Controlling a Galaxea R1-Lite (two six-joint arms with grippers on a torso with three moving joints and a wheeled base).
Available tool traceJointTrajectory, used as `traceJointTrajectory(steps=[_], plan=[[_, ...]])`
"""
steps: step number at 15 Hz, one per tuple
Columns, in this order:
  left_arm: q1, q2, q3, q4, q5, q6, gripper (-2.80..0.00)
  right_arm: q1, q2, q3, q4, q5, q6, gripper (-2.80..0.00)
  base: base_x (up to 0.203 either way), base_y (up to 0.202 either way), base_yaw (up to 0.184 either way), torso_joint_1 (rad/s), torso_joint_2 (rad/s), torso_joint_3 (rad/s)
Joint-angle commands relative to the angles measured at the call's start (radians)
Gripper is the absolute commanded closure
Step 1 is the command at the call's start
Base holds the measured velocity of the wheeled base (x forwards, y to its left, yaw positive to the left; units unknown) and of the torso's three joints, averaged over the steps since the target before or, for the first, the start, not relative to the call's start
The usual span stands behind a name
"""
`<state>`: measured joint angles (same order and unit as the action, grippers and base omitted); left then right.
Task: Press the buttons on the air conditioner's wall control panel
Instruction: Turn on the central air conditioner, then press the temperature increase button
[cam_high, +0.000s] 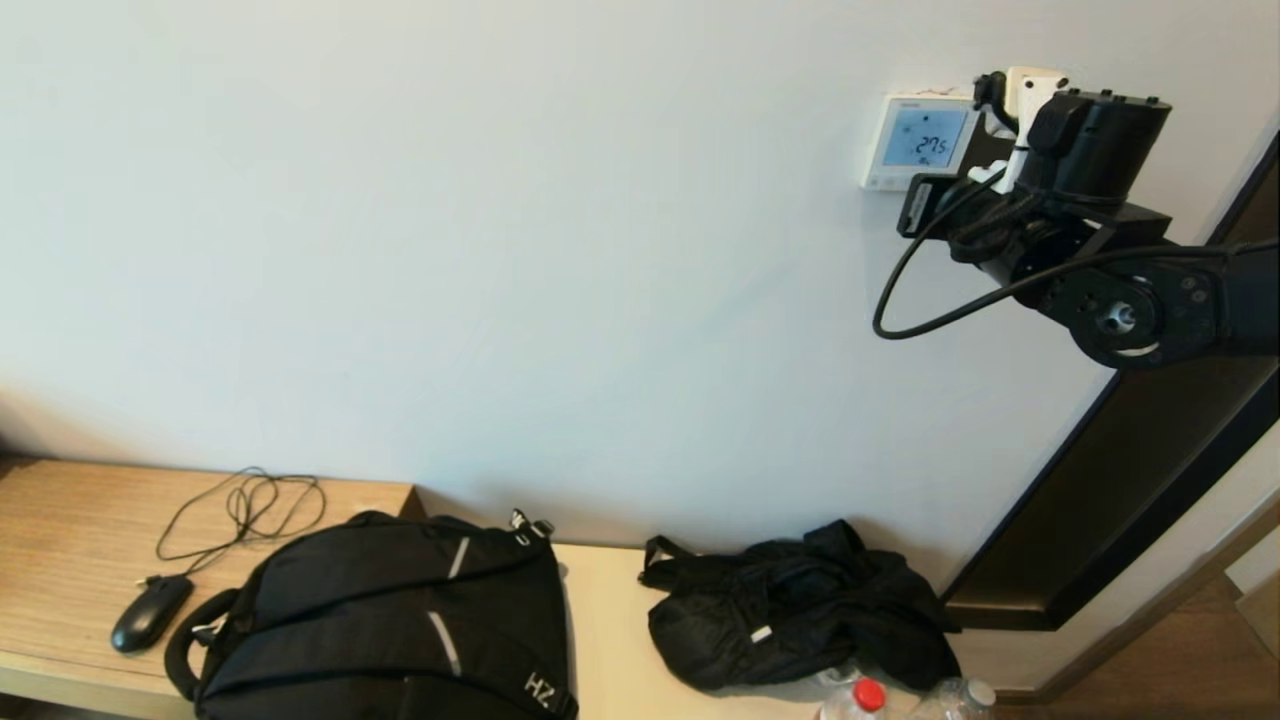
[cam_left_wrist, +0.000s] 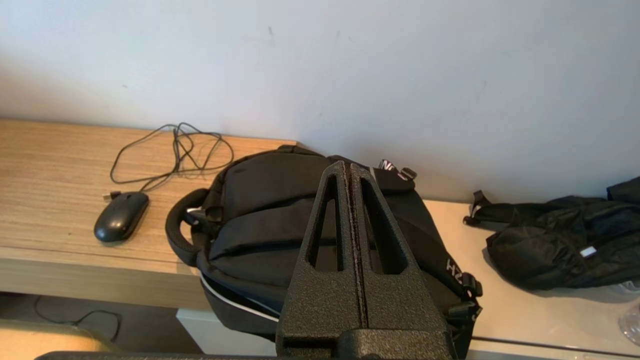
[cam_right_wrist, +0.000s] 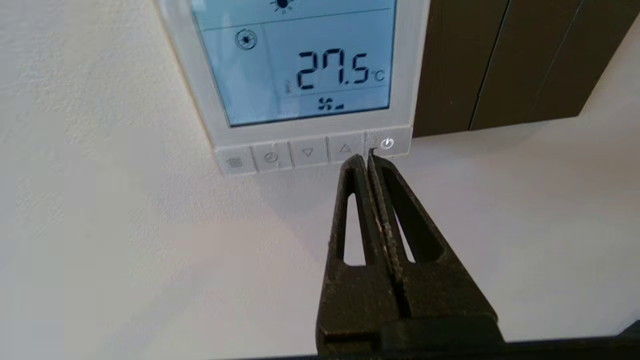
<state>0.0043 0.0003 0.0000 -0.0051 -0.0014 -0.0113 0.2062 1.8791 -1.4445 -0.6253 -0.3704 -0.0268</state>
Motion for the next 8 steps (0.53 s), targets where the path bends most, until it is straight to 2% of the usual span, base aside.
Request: traceJointTrajectory(steps=[1, 8], plan=[[0.000, 0.000, 0.000, 0.001, 0.000, -0.001, 0.00, 0.001, 0.018, -0.011, -0.004, -0.002, -0.002, 0.00, 0.000, 0.000, 0.000, 0.000, 0.00, 0.000], [0.000, 0.000, 0.000, 0.000, 0.000, -0.001, 0.00, -0.002, 0.045, -0.022, -0.005, -0.005, -0.001, 0.00, 0.000, 0.000, 0.000, 0.000, 0.00, 0.000]])
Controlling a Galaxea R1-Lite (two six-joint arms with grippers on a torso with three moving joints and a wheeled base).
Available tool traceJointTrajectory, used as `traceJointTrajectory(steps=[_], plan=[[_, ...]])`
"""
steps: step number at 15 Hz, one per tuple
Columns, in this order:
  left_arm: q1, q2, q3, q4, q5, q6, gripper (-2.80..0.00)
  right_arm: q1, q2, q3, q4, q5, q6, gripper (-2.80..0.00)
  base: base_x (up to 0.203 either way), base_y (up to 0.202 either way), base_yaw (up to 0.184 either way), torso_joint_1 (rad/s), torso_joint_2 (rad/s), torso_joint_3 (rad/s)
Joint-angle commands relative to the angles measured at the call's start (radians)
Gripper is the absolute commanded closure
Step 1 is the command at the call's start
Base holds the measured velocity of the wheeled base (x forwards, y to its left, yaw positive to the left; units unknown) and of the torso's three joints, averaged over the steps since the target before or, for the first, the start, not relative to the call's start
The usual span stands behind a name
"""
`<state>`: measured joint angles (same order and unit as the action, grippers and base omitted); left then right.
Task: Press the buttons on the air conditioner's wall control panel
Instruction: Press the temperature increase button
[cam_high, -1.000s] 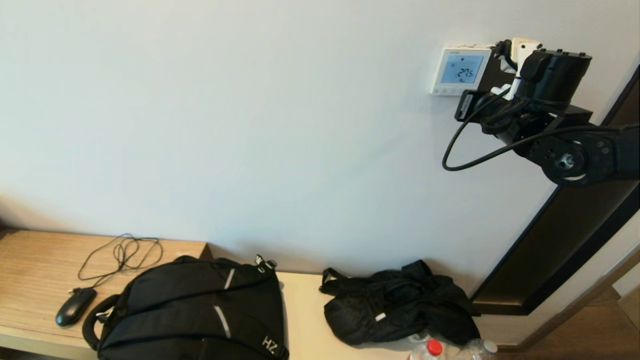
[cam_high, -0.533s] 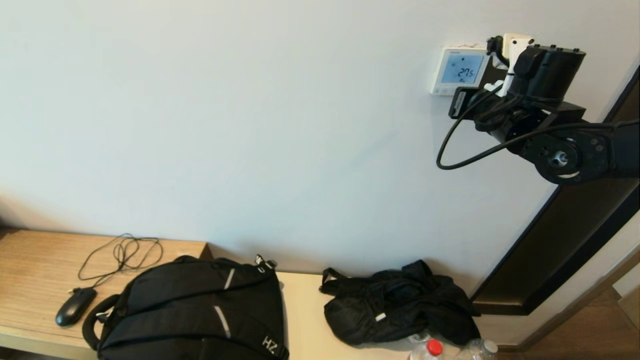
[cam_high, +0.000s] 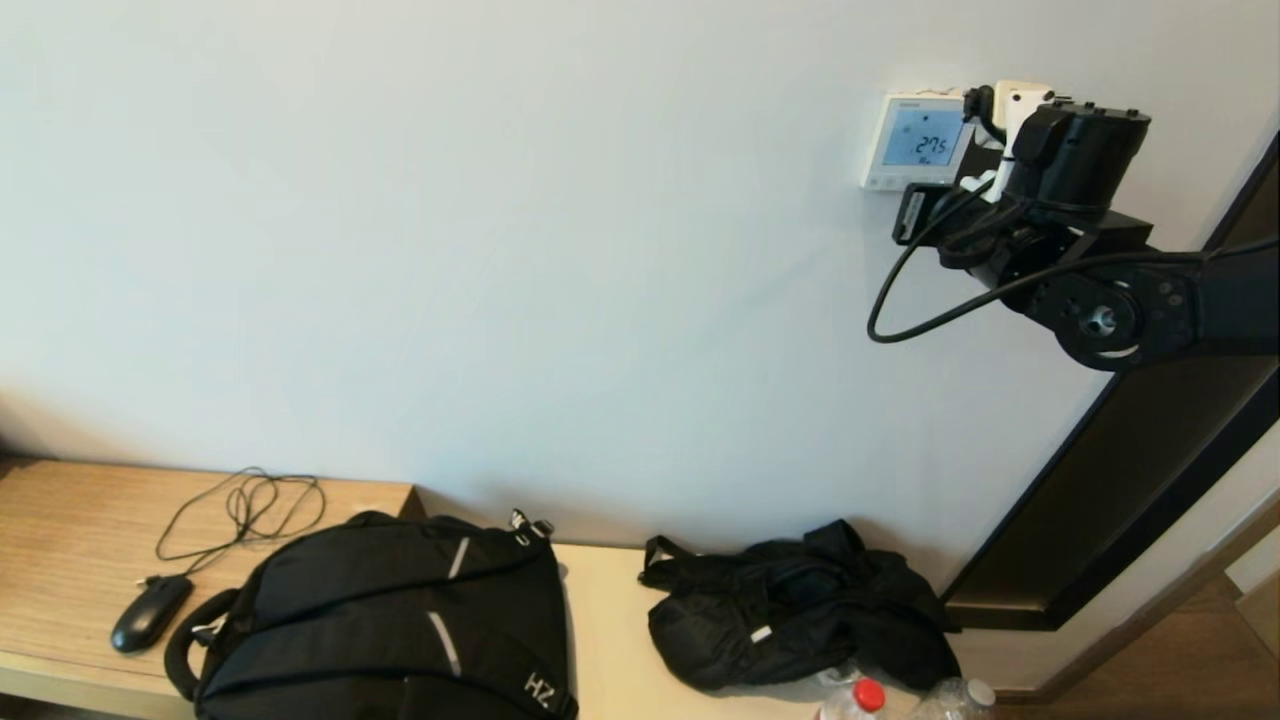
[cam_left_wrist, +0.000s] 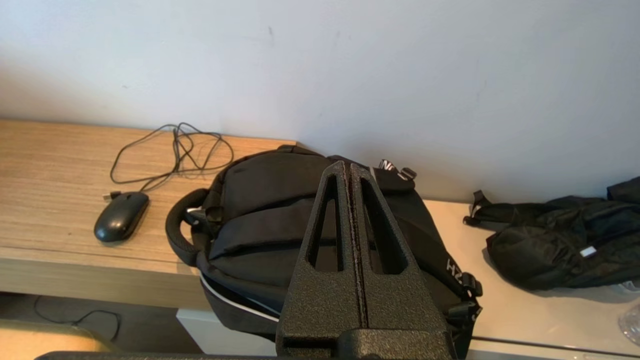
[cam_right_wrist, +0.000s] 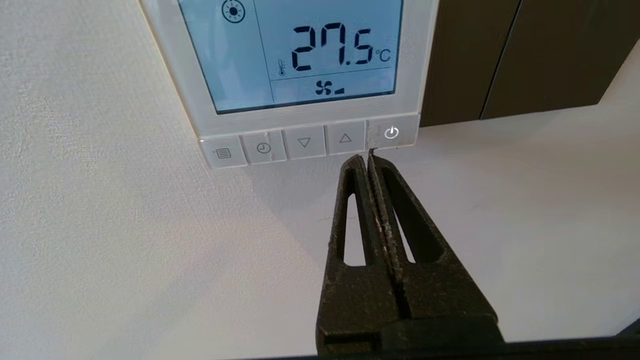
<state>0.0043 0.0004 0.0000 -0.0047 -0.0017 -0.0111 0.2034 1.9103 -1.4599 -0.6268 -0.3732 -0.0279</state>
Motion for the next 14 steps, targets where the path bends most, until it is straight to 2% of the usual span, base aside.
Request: traceJointTrajectory(steps=[1, 14], plan=[[0.000, 0.000, 0.000, -0.001, 0.000, -0.001, 0.00, 0.001, 0.023, -0.016, -0.004, -0.006, 0.000, 0.00, 0.000, 0.000, 0.000, 0.000, 0.00, 0.000], [0.000, 0.000, 0.000, -0.001, 0.000, -0.001, 0.00, 0.001, 0.039, -0.053, -0.002, -0.013, -0.011, 0.00, 0.000, 0.000, 0.000, 0.000, 0.00, 0.000]])
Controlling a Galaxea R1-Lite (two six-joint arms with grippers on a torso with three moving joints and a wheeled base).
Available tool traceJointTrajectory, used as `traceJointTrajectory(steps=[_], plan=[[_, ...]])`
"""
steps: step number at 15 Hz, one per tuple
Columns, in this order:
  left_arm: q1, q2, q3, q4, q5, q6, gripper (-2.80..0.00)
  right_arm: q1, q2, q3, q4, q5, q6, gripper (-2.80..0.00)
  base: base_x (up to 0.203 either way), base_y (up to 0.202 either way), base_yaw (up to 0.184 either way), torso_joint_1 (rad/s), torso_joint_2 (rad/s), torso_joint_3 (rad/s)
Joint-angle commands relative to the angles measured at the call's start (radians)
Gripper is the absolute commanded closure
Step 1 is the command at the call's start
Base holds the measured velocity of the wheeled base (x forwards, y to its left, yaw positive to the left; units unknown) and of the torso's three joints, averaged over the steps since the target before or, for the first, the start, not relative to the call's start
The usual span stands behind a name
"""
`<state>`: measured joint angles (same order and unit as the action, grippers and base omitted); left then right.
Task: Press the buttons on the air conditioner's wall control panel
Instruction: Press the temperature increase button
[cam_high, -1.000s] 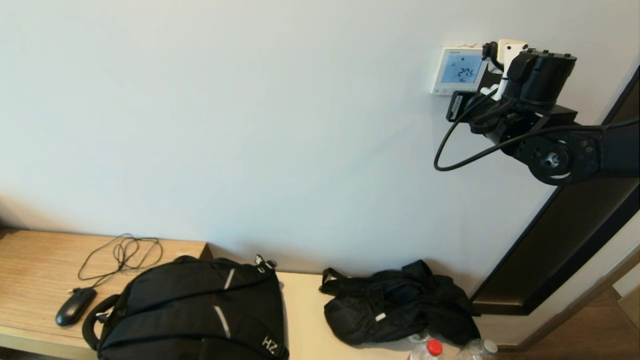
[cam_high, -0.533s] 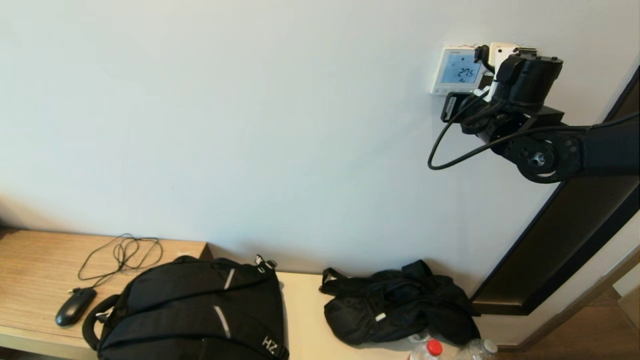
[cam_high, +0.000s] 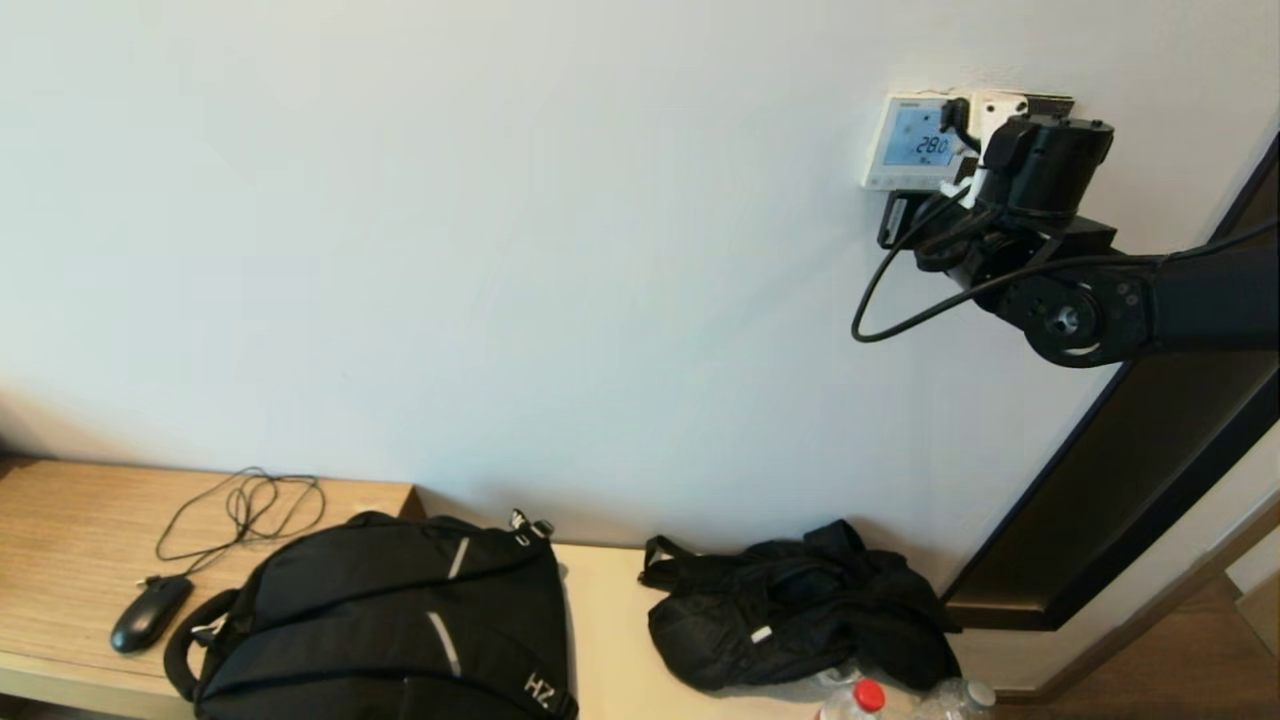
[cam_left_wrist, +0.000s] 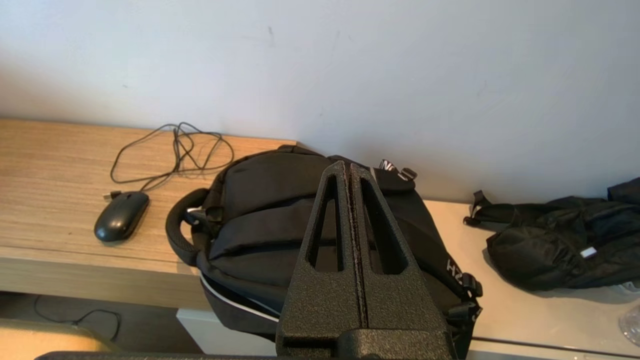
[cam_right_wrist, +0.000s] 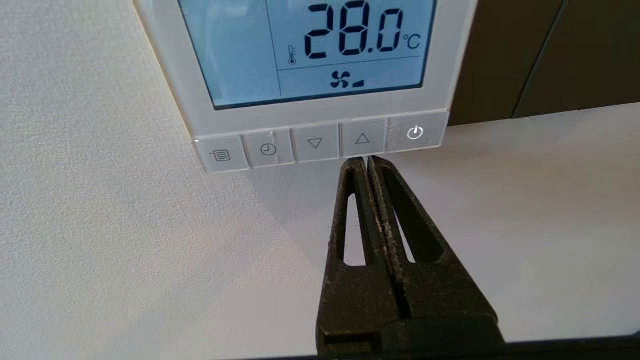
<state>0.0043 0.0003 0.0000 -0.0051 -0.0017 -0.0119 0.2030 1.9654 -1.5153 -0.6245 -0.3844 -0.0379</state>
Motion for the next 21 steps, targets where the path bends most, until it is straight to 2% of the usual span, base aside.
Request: traceJointTrajectory(steps=[1, 7, 21], plan=[[0.000, 0.000, 0.000, 0.001, 0.000, 0.000, 0.00, 0.002, -0.024, 0.009, -0.004, -0.002, -0.001, 0.00, 0.000, 0.000, 0.000, 0.000, 0.00, 0.000], [0.000, 0.000, 0.000, -0.001, 0.000, 0.000, 0.00, 0.018, -0.072, 0.079, -0.008, -0.002, 0.001, 0.00, 0.000, 0.000, 0.000, 0.000, 0.00, 0.000], [0.000, 0.000, 0.000, -0.001, 0.000, 0.000, 0.00, 0.004, -0.020, 0.017, 0.001, 0.004, -0.005, 0.00, 0.000, 0.000, 0.000, 0.000, 0.00, 0.000]])
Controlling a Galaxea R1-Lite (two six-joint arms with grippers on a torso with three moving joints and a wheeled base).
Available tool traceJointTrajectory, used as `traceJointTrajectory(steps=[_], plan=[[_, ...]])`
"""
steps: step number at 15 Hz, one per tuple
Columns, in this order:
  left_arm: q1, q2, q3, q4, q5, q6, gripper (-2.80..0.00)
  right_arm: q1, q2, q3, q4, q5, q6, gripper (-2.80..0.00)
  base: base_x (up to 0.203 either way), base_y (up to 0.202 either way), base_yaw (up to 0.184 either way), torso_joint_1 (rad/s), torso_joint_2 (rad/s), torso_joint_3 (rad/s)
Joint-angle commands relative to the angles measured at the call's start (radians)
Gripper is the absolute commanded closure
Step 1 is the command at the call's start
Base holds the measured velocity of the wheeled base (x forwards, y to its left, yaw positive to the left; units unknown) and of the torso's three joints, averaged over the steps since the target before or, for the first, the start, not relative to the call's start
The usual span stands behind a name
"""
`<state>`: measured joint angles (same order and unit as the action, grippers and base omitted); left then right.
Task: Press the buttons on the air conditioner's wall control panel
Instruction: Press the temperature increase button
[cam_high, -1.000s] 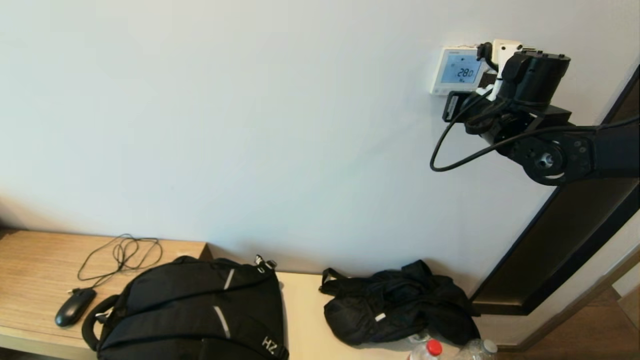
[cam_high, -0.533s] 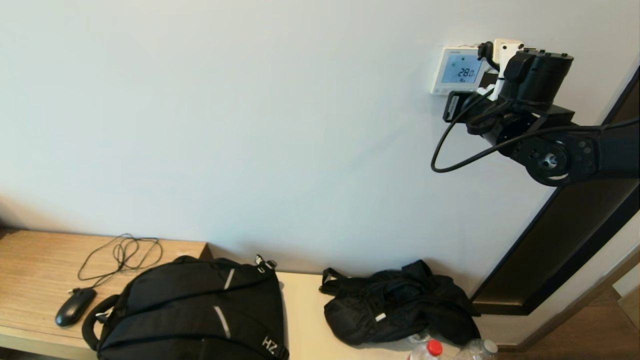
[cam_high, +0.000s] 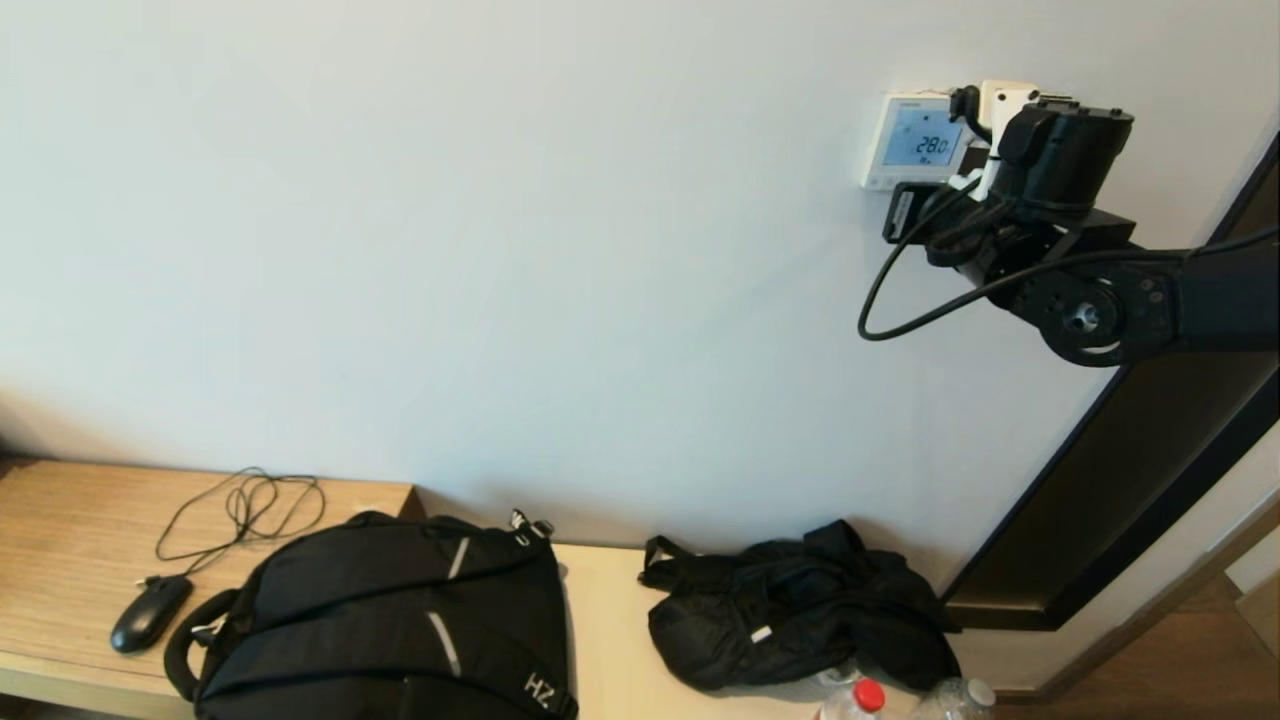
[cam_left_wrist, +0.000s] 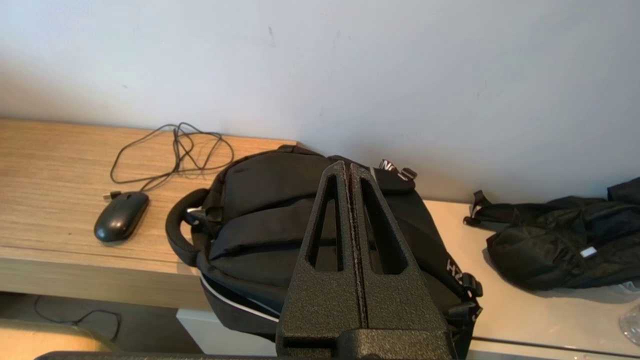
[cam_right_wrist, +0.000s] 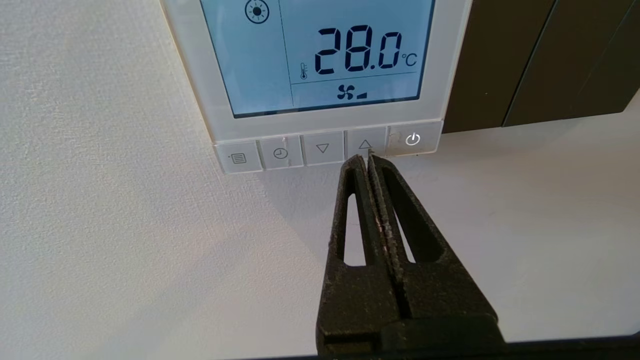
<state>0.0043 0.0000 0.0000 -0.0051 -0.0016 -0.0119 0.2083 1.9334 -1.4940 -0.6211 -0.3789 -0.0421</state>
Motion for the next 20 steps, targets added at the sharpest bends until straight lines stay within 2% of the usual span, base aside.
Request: traceJointTrajectory(steps=[1, 9, 17, 20], plan=[[0.000, 0.000, 0.000, 0.000, 0.000, 0.000, 0.00, -0.004, 0.020, -0.006, -0.004, 0.001, 0.000, 0.00, 0.000, 0.000, 0.000, 0.000, 0.00, 0.000], [0.000, 0.000, 0.000, 0.001, 0.000, 0.000, 0.00, -0.006, 0.010, -0.014, 0.000, 0.003, 0.002, 0.00, 0.000, 0.000, 0.000, 0.000, 0.00, 0.000], [0.000, 0.000, 0.000, 0.000, 0.000, 0.000, 0.00, 0.006, -0.115, 0.133, -0.011, 0.004, 0.009, 0.00, 0.000, 0.000, 0.000, 0.000, 0.00, 0.000], [0.000, 0.000, 0.000, -0.001, 0.000, 0.000, 0.00, 0.006, -0.211, 0.232, -0.010, 0.010, 0.010, 0.00, 0.000, 0.000, 0.000, 0.000, 0.00, 0.000]])
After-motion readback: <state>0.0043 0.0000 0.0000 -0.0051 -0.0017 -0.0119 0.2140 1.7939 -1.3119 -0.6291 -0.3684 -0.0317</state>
